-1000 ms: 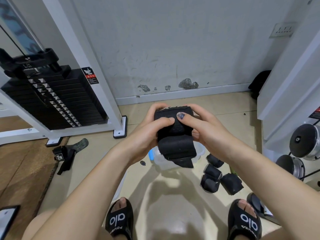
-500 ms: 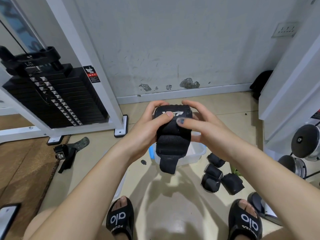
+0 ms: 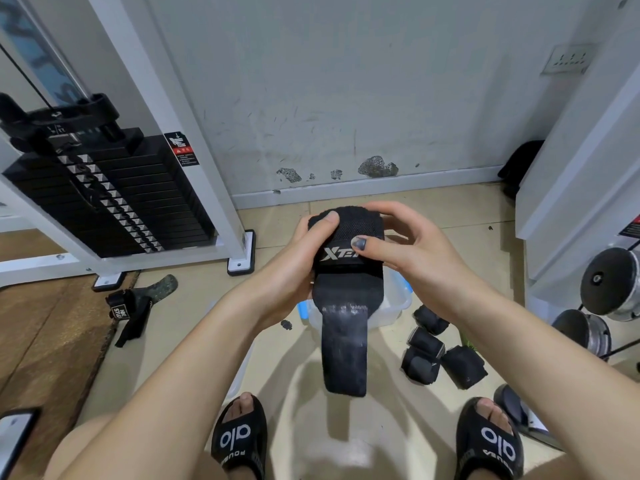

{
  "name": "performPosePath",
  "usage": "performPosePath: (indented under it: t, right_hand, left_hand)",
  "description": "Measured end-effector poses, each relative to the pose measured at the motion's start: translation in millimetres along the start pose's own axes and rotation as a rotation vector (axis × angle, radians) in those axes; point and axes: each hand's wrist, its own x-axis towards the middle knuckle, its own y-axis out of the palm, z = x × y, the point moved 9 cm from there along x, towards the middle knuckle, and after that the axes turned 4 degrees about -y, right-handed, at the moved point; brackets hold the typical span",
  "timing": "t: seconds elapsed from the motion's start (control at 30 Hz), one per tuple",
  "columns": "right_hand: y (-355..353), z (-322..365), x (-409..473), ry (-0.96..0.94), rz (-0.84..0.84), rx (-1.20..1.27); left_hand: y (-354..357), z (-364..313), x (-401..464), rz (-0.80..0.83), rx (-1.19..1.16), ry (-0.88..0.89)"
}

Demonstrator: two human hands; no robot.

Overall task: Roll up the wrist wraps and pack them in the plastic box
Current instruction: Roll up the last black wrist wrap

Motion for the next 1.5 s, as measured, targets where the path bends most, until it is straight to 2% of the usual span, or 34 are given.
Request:
performPosePath:
  t: [0.13, 0.3, 0.37, 0.43, 0.53, 0.63, 0.7, 0.87, 1.1, 1.23, 1.37, 1.5]
  right_hand:
    - [2.8, 4.9, -1.7, -0.036, 0.026, 0.011]
    - [7.3, -4.5, -3.0, 0.071, 0.09, 0.084]
    - [8.2, -2.6, -4.5, 0.052, 0.102, 0.065]
    - [5.7, 8.0, -7.8, -0.07, 0.09, -0.095]
    - [7.8, 31.6, -19.1, -0.347, 0.071, -0.467]
    - [25.0, 36.3, -33.5, -0.616, 0.163, -0.857]
    - [32.9, 33.8, -38.3, -0.705, 0.188, -0.95]
    - [19.6, 40.7, -34.6, -0.675, 0.056, -0.748]
    - [7.4, 42.6, -25.8, -0.477, -0.026, -0.458]
    - [1.0, 44.7, -19.7, -0.453, -0.071, -0.37]
    - [1.8, 42.4, -17.6, -0.408, -0.097, -0.241]
    - [4.0, 38.8, -17.3, -0.378, -0.14, -0.232]
  left_hand:
    - [-5.4, -5.6, -2.0, -0.033, -0.086, 0.024]
    - [-8.6, -8.3, -2.0, -0.023, -0.152, 0.06]
    - [-11.4, -11.9, -1.0, -0.023, -0.182, 0.089]
    - [-18.3, -14.0, 0.7, -0.048, -0.194, 0.11]
    - [-27.0, -15.5, 1.0, -0.071, -0.251, 0.122]
    - [-30.5, -16.9, 0.6, -0.079, -0.282, 0.122]
    - [-30.7, -16.9, 0.4, -0.072, -0.274, 0.117]
    - [-26.7, -8.0, 0.8, -0.047, -0.243, 0.073]
    - [-14.5, -6.0, 1.8, 0.013, -0.127, 0.038]
    - [-4.3, -4.1, 0.5, 0.043, -0.05, 0.03]
    - [5.8, -5.2, -3.0, 0.091, -0.081, 0.054]
    - [8.1, -2.9, -3.3, 0.103, -0.091, 0.084]
